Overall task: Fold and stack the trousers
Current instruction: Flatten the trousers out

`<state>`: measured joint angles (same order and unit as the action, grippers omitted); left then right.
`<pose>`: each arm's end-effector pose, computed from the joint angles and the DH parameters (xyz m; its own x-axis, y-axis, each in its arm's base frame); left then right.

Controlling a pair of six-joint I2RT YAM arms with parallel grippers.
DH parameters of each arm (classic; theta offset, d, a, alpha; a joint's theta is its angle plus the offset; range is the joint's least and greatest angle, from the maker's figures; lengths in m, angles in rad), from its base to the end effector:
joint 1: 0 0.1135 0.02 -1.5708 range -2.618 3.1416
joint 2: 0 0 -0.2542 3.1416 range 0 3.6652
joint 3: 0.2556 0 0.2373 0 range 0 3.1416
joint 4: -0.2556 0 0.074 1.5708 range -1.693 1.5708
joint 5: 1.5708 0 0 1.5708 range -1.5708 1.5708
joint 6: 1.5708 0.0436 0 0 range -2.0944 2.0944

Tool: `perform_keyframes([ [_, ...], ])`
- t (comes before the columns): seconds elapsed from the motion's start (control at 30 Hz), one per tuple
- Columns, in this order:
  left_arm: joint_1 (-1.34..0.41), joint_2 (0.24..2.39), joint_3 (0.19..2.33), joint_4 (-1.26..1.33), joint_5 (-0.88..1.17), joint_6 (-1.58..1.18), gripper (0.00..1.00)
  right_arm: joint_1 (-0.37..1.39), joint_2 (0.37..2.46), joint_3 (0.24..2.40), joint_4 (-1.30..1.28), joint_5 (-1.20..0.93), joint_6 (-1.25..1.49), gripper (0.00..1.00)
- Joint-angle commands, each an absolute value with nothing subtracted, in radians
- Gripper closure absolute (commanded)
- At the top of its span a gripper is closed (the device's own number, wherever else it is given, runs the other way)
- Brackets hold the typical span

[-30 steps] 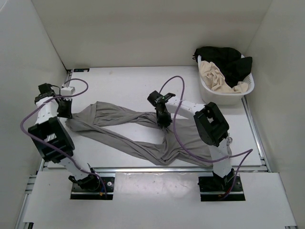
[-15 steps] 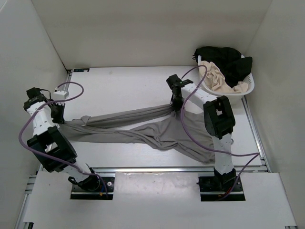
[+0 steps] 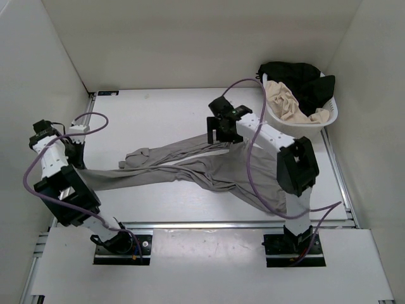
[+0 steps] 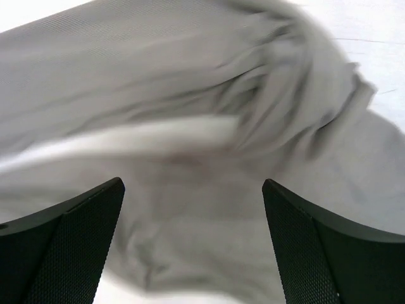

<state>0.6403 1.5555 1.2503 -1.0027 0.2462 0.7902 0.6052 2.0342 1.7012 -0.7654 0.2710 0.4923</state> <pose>0.2336 0.1608 0.2436 -0.9205 0.1735 -0.3501 0.1782 0.9838 0.0190 0.3545 0.2311 0.2192 -0.8571 -0.0392 -0.5137 -0.0486 0.9988 0.0050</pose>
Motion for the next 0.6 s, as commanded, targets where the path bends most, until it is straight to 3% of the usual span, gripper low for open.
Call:
perform_keyframes([
  [0.0, 0.644, 1.546, 1.328, -1.048, 0.314, 0.768, 0.86, 0.693, 1.879, 1.666, -0.804, 0.290, 0.423, 0.05],
  [0.1, 0.644, 1.467, 1.215, -1.035, 0.292, 0.801, 0.86, 0.785, 1.810, 1.547, -0.781, 0.246, 0.414, 0.15],
  [0.17, 0.644, 1.436, 1.149, -1.008, 0.232, 0.821, 0.86, 0.853, 1.801, 1.496, -0.746, 0.163, 0.403, 0.33],
  [0.27, 0.653, 1.404, 1.109, -0.962, 0.169, 0.821, 0.86, 0.917, 1.840, 1.466, -0.736, 0.137, 0.403, 0.50],
  [0.47, 0.663, 1.370, 1.109, -0.943, 0.149, 0.821, 0.86, 0.991, 1.991, 1.559, -0.773, 0.146, 0.367, 0.36],
  [0.57, 0.663, 1.361, 1.088, -0.943, 0.140, 0.821, 0.86, 1.000, 2.023, 1.574, -0.773, 0.198, 0.367, 0.34],
])
